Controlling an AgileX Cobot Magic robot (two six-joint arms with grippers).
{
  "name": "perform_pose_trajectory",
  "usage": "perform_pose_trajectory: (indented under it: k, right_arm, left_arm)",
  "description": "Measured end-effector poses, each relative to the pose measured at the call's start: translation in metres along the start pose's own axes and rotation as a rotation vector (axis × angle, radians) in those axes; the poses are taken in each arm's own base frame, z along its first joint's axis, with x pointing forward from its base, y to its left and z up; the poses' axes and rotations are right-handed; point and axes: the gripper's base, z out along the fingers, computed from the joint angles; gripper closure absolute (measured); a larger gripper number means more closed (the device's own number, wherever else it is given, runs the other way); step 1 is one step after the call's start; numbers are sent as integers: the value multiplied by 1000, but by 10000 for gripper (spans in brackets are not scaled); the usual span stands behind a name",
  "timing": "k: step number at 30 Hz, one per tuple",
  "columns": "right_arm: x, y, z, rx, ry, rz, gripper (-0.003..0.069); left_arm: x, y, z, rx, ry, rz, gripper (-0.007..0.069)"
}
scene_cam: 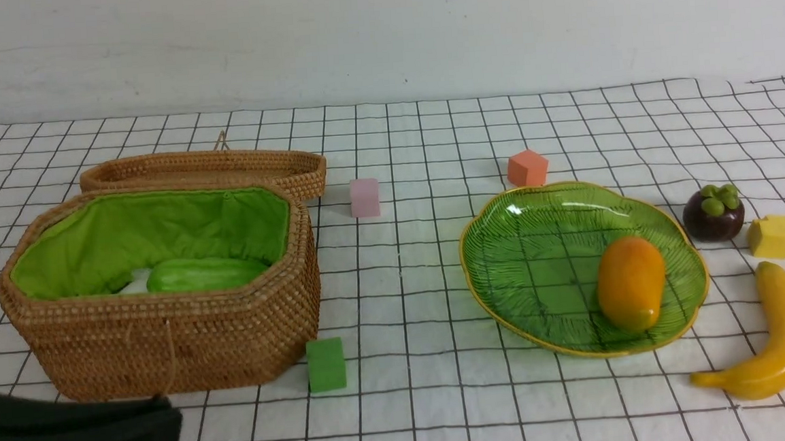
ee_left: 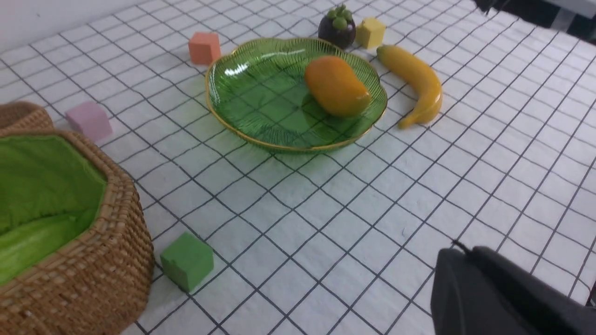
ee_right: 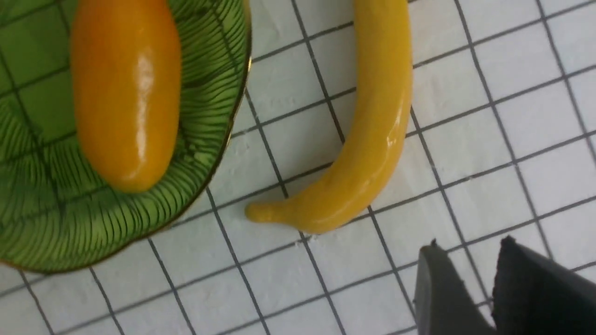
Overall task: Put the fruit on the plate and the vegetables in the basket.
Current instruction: Use the right arm to grab a banana and put it into the right plate
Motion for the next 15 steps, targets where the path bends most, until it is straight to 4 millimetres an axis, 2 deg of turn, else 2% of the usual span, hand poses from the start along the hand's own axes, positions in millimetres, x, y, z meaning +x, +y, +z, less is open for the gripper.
perform_pose_trajectory:
  k: [2,3,6,7,8,12,15]
  right_arm:
    - [-6,-5,16,-25,46,59,395]
    - [-12,-11,35,-44,97,102,339]
    - [-20,-14,70,-65,143,112,230]
    - [-21,-14,71,-65,138,109,230]
    - [-25,-14,91,-71,141,117,176]
    - [-29,-17,120,-60,152,130,150]
    - [-29,-20,132,-48,168,130,162]
  left_arm:
    - [5,0,-3,1,-8,-1,638]
    - [10,1,-5,1,-10,-2,638]
    - [14,1,-8,0,-5,-2,638]
    - [14,1,-8,0,-3,-2,638]
    - [15,2,-9,-6,2,5,638]
    - [16,2,-9,-10,9,11,638]
    - [16,2,-9,-11,9,12,638]
